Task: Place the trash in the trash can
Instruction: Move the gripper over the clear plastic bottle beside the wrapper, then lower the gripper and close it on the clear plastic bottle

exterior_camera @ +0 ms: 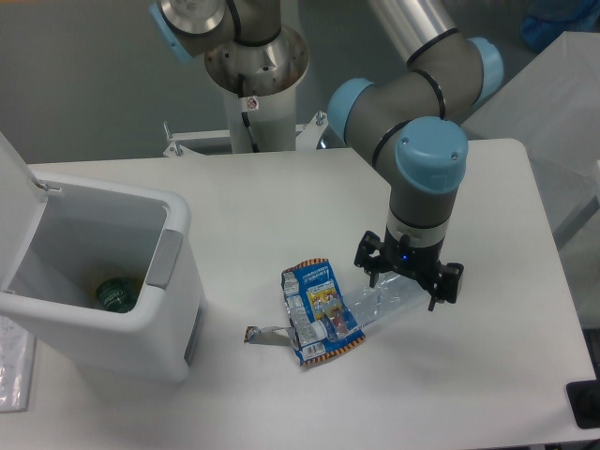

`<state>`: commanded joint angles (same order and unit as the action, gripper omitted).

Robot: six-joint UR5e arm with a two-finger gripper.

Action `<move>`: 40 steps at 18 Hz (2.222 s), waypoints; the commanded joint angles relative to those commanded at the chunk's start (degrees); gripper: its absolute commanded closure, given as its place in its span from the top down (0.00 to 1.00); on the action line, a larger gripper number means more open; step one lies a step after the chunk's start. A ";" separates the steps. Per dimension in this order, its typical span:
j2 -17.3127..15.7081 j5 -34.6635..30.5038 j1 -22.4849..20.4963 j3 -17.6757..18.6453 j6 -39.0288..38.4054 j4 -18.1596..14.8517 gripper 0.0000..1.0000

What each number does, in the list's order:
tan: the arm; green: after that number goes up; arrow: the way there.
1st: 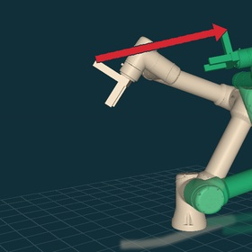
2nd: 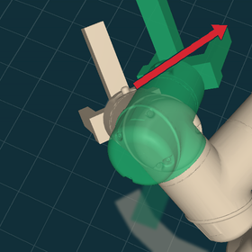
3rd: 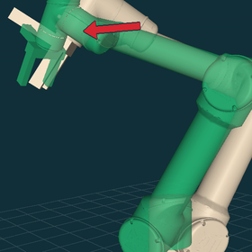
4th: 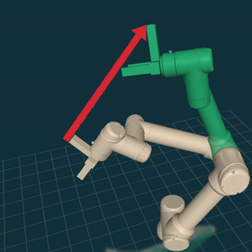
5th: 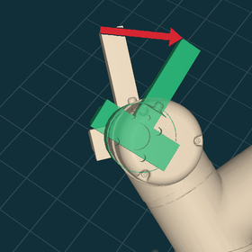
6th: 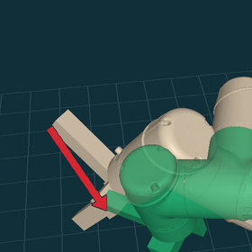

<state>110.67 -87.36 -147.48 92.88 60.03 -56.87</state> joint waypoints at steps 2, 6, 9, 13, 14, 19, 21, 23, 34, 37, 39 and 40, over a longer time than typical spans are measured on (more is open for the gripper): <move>-1.85 0.09 0.00 5.44 0.18 3.94 1.00; -1.86 0.26 0.00 11.70 0.09 10.03 1.00; -0.98 0.00 0.26 11.63 0.09 10.11 1.00; 3.05 0.26 0.79 7.59 0.00 10.82 1.00; 4.54 0.26 1.49 5.58 -0.09 10.82 1.00; 7.72 -3.76 3.51 2.92 0.61 10.29 1.00; 7.81 -5.97 4.74 3.27 1.14 10.03 1.00; 7.90 -6.06 5.36 3.27 1.49 9.76 1.00; 12.73 -6.24 7.91 -0.24 3.08 8.53 0.80; 12.91 -6.33 8.00 -0.33 2.99 8.45 0.72; 12.73 -6.33 8.00 -0.33 2.99 7.92 0.63; 12.73 -6.33 8.00 -0.59 2.99 7.40 0.56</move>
<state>123.40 -93.69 -139.48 92.29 63.02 -49.48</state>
